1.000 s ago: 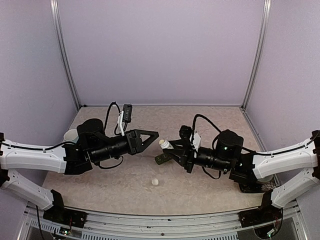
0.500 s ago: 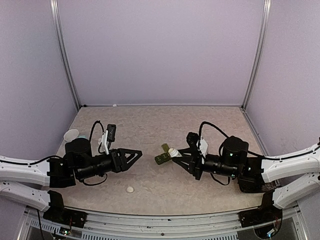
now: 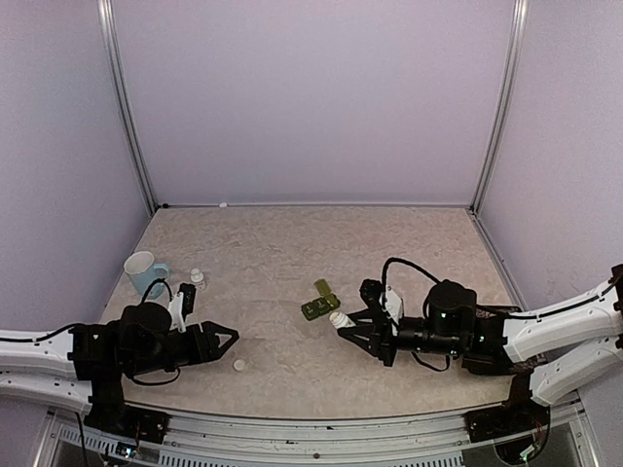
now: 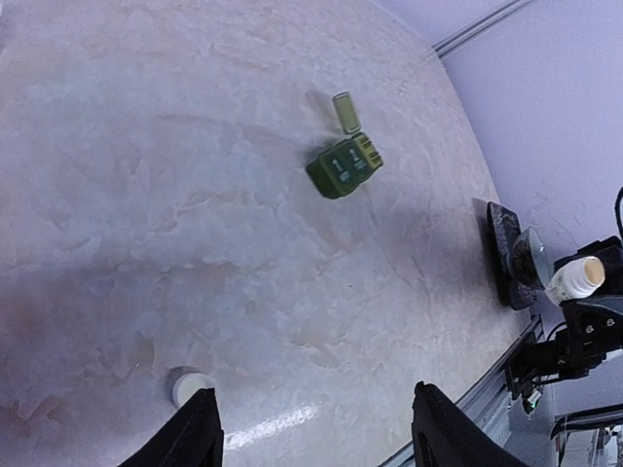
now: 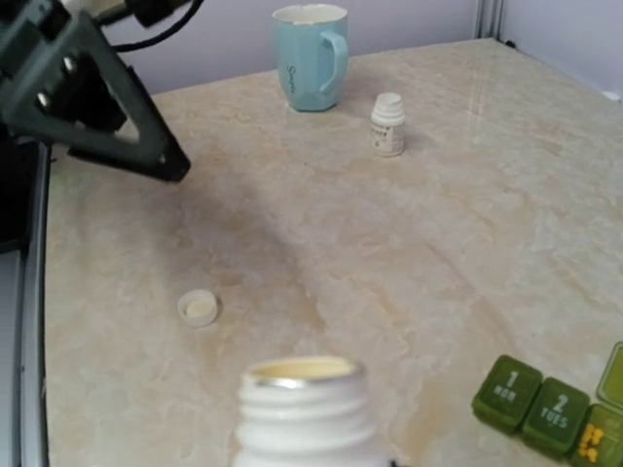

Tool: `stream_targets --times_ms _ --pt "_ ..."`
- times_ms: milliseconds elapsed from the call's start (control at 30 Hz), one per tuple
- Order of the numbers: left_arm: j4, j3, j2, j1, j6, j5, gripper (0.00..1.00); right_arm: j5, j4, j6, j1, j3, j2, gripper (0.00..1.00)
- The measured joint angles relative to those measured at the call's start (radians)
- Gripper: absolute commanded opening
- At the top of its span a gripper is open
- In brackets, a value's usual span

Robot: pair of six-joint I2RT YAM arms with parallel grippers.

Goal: Sort the pills into containers
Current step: Pass from the right arm to the left

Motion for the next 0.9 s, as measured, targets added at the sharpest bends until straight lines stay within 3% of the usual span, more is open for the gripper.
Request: stream_targets --times_ms 367,500,700,900 --pt "-0.039 -0.066 0.136 -0.011 -0.059 0.002 0.65 -0.025 0.041 -0.023 0.002 0.013 0.051 0.00" --pt "-0.003 -0.067 0.193 -0.012 -0.052 0.006 0.70 -0.026 0.101 -0.027 0.003 -0.004 0.071 0.00" --pt "0.172 -0.065 0.150 -0.025 0.042 0.021 0.81 -0.068 0.206 -0.042 0.003 -0.037 0.153 0.00" --pt "0.324 0.075 0.244 -0.026 0.199 0.103 0.79 -0.124 0.261 -0.045 0.004 -0.034 0.245 0.00"
